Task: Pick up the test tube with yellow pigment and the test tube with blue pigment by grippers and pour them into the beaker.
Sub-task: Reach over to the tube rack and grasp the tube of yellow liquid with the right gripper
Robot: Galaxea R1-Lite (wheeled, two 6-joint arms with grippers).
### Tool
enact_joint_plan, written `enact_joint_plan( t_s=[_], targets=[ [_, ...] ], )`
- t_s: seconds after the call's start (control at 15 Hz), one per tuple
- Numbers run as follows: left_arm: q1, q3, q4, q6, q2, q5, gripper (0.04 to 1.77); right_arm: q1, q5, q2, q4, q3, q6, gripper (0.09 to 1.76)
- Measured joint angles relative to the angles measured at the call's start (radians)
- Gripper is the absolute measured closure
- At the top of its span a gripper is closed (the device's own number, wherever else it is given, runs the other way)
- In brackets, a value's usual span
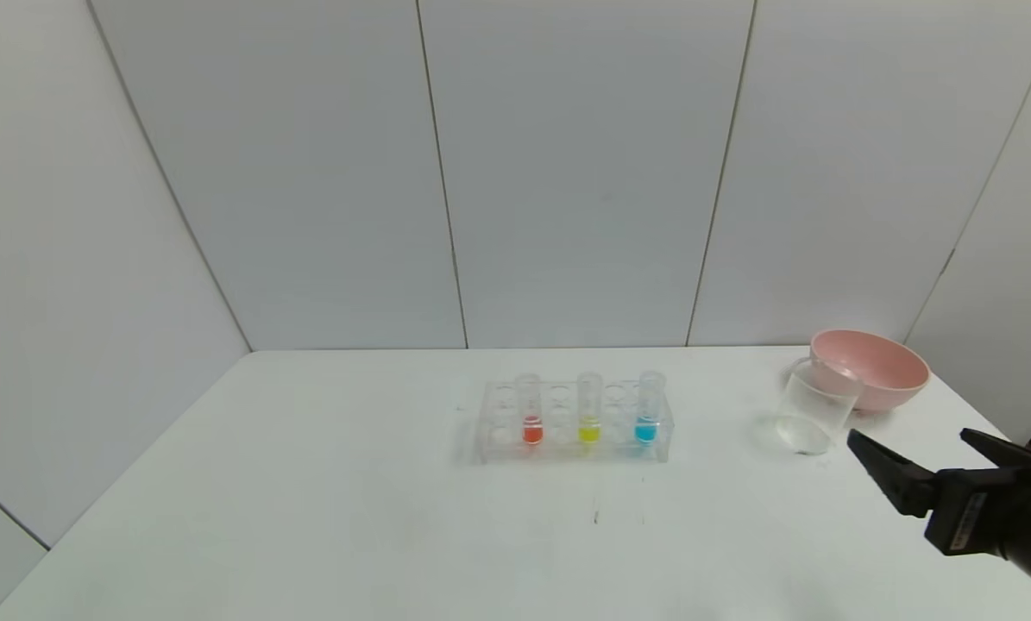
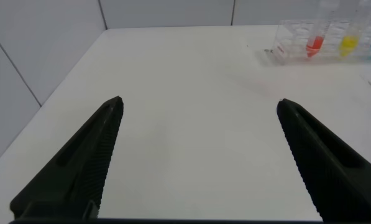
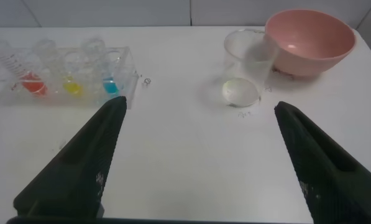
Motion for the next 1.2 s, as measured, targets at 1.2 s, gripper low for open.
enact_joint_plan(
  t_s=[1.2],
  targets=[
    [0.0, 0.0, 0.0, 0.0, 0.0, 0.0, 0.05, 0.52, -0.411, 0.681, -0.233, -0.379, 0.099, 0.14]
  ],
)
